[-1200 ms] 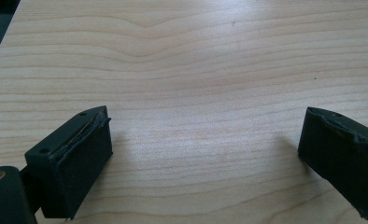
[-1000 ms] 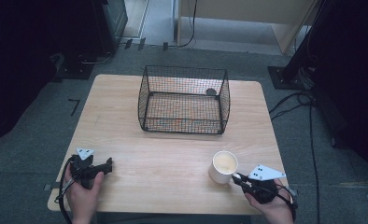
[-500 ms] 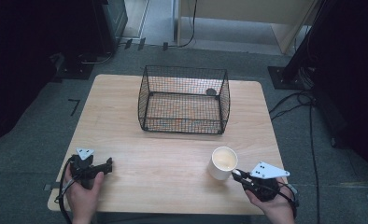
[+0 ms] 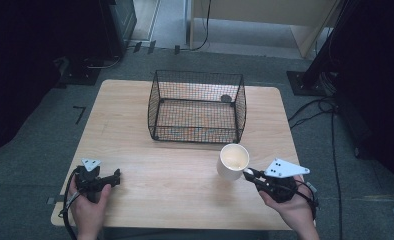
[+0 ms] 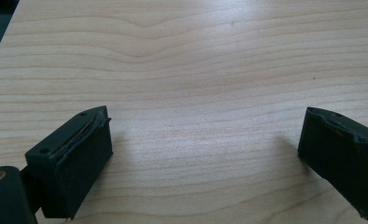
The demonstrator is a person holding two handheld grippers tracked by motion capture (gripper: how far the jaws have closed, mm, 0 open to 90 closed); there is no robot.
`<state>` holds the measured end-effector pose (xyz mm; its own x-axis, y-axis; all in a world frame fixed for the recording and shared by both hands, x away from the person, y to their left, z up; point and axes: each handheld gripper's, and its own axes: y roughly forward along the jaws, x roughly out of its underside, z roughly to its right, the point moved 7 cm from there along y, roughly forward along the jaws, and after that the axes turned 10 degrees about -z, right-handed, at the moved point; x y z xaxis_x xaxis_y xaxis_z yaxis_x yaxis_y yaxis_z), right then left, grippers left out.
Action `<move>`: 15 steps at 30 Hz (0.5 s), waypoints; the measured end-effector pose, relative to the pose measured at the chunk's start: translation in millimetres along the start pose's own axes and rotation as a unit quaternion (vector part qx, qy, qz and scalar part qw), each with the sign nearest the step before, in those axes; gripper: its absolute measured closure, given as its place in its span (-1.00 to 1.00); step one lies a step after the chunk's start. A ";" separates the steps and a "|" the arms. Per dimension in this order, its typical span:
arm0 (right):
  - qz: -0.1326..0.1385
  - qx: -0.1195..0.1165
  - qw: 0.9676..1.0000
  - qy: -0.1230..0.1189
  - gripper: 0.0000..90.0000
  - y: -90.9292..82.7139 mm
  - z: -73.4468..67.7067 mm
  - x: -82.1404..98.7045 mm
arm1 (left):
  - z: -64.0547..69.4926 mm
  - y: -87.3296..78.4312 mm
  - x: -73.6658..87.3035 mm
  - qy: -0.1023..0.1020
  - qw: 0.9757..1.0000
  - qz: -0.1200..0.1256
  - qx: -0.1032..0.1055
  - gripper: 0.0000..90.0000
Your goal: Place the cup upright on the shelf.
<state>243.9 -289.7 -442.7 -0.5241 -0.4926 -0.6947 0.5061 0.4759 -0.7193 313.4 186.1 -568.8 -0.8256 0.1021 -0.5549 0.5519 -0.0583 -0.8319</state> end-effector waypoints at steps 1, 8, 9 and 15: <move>0.001 0.002 1.000 -0.005 0.80 -0.7 0.7 -7.6 | 0.0 0.0 0.0 0.000 1.000 0.000 0.000 -0.94; 0.011 0.001 1.000 -0.021 0.80 -3.9 0.2 -32.8 | 0.0 0.0 0.0 0.000 1.000 0.000 0.000 -0.94; 0.014 0.002 1.000 -0.022 0.80 -4.7 -0.4 -38.9 | 0.0 0.0 0.0 0.000 1.000 0.000 0.000 -0.94; 0.024 0.001 0.999 -0.036 0.80 -7.7 -1.8 -66.9 | 0.0 0.0 0.0 0.000 1.000 0.000 0.000 -0.94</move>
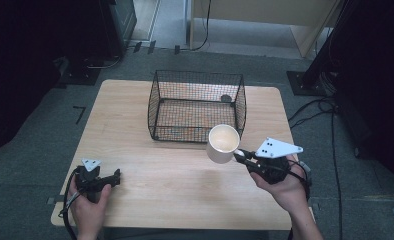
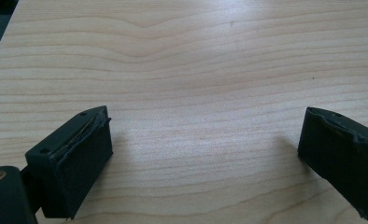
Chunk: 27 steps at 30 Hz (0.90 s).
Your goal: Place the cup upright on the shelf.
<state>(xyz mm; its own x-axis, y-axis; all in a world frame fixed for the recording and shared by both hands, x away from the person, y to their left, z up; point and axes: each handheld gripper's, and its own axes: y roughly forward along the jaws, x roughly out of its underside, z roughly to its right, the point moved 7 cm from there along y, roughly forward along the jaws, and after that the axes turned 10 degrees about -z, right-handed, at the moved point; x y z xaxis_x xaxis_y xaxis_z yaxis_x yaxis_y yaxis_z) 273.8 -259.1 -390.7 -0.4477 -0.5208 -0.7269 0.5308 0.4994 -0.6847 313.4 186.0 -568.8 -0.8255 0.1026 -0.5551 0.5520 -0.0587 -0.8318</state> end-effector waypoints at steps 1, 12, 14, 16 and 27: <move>0.001 0.001 1.000 -0.005 0.80 0.0 0.7 -4.5 | 0.0 0.0 0.0 0.000 1.000 0.000 0.000 -0.94; 0.018 0.004 1.000 -0.016 0.80 9.5 11.2 -57.1 | 0.0 0.0 0.0 0.000 1.000 0.000 0.000 -0.94; 0.018 0.004 1.000 -0.016 0.80 11.1 12.0 -60.3 | 0.0 0.0 0.0 0.000 1.000 0.000 0.000 -0.94; 0.019 0.004 1.000 -0.015 0.80 17.2 15.7 -69.9 | 0.0 -0.1 0.0 0.000 1.000 0.000 0.000 -0.94; 0.015 0.008 1.000 0.003 0.80 70.6 42.2 -109.0 | 0.0 0.0 0.0 0.000 1.000 0.000 0.000 -0.94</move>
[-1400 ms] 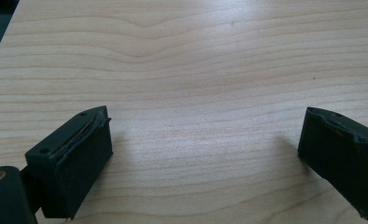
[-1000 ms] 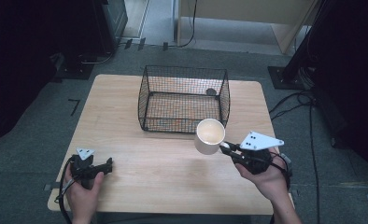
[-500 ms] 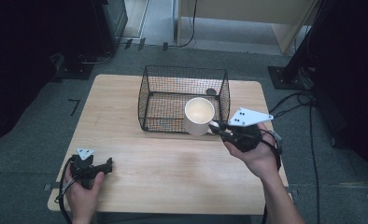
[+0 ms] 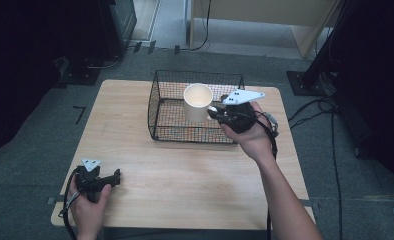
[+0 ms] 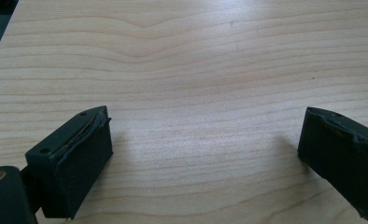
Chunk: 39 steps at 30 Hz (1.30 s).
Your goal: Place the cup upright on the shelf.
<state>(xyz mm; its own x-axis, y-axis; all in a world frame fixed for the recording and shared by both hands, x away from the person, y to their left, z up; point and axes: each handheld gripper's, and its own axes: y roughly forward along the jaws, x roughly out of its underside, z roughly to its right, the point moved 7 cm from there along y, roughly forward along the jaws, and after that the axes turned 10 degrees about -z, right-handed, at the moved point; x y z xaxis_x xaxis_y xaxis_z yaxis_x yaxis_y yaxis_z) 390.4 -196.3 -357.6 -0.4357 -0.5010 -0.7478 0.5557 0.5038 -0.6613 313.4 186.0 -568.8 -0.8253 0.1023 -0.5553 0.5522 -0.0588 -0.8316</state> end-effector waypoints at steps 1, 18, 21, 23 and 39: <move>0.000 0.002 1.000 0.000 0.80 4.6 2.0 -1.5 | 0.0 0.0 0.0 0.000 1.000 0.000 0.000 -0.94; -0.025 0.020 0.999 0.025 0.80 100.5 38.1 -11.4 | 0.3 0.0 0.0 0.001 1.000 0.000 0.001 -0.94; -0.038 0.021 0.998 0.036 0.80 120.0 50.1 -8.8 | 0.4 0.0 -0.1 0.002 1.000 0.001 0.001 -0.94; -0.049 0.022 0.998 0.036 0.80 127.4 54.1 -7.2 | 0.4 0.0 -0.1 0.002 1.000 0.001 0.002 -0.94; -0.101 0.014 0.992 0.070 0.80 157.8 80.4 15.7 | 0.6 0.0 0.1 0.004 1.000 0.000 0.002 -0.94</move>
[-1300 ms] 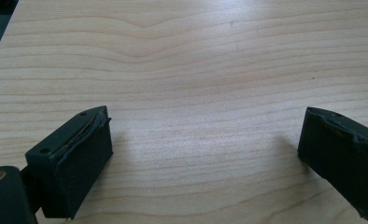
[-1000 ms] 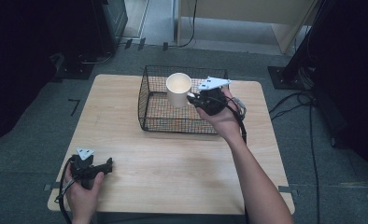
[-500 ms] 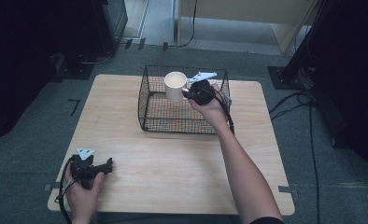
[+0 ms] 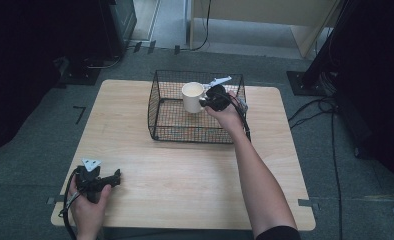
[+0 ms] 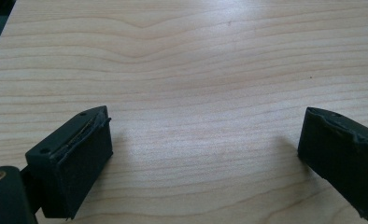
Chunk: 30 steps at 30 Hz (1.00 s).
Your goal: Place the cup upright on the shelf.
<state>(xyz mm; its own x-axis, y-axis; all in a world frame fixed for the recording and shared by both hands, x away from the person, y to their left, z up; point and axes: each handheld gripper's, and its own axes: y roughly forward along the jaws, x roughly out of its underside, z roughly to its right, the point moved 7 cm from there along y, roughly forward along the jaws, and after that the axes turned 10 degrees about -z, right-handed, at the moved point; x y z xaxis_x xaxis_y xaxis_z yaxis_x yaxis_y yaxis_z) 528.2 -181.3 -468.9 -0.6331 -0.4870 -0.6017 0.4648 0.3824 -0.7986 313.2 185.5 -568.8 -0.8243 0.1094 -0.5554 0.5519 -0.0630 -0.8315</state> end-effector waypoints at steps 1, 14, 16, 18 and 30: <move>-0.009 0.002 1.000 -0.001 0.80 1.4 0.4 1.4 | 0.1 0.1 -0.1 -0.001 1.000 0.001 0.000 -0.94; -0.050 -0.003 0.999 0.000 0.80 9.3 6.2 7.4 | 0.2 0.1 -0.1 -0.001 1.000 0.001 0.000 -0.94; -0.053 -0.005 0.999 -0.001 0.80 9.6 5.7 7.6 | 0.1 0.0 -0.1 -0.001 1.000 0.000 0.000 -0.94; -0.060 -0.010 0.998 -0.002 0.80 10.1 4.9 8.1 | 0.1 0.0 -0.1 0.000 1.000 0.000 0.000 -0.94; -0.110 0.009 0.994 0.001 0.79 12.0 4.0 13.4 | 0.1 0.0 -0.1 0.000 1.000 0.000 0.000 -0.94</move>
<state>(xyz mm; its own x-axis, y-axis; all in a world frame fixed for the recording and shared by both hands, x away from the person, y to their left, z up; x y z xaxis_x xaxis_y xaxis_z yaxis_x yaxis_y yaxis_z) 527.8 -186.3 -486.7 -0.7214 -0.5558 -0.4130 0.3264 0.2531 -0.9107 313.3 185.4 -568.8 -0.8240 0.1084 -0.5561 0.5525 -0.0635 -0.8311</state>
